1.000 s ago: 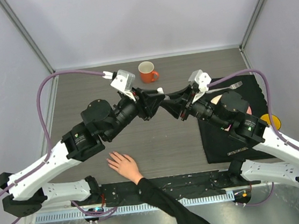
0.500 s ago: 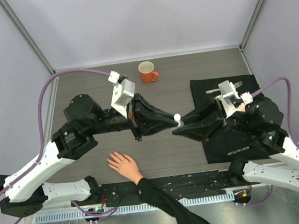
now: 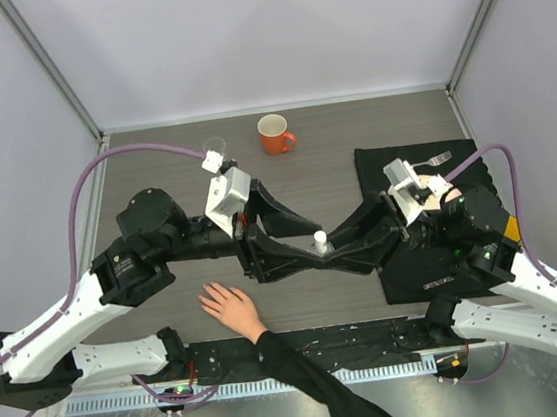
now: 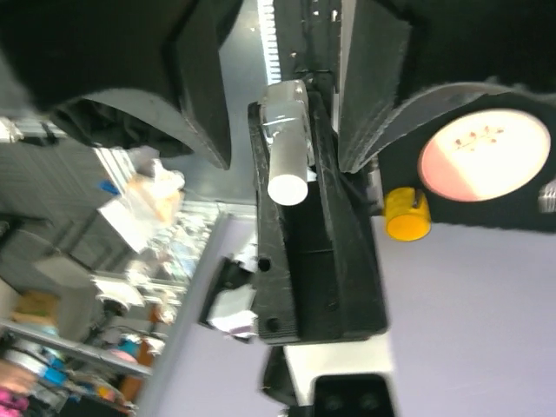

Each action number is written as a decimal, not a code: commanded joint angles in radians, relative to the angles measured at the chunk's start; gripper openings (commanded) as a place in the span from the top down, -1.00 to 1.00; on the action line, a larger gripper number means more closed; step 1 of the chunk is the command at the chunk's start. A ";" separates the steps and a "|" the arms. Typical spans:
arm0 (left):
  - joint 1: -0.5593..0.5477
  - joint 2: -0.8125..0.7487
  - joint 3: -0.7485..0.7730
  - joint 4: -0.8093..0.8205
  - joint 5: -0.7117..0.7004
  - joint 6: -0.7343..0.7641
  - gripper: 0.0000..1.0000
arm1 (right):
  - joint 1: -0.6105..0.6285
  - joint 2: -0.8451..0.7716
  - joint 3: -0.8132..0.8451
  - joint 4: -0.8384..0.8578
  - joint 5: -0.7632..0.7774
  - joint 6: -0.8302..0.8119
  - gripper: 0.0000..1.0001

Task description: Paint the nails

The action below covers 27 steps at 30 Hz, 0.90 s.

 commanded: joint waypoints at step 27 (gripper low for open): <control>-0.003 0.093 0.057 -0.043 -0.775 -0.066 0.03 | 0.003 0.061 0.146 -0.292 0.668 -0.389 0.98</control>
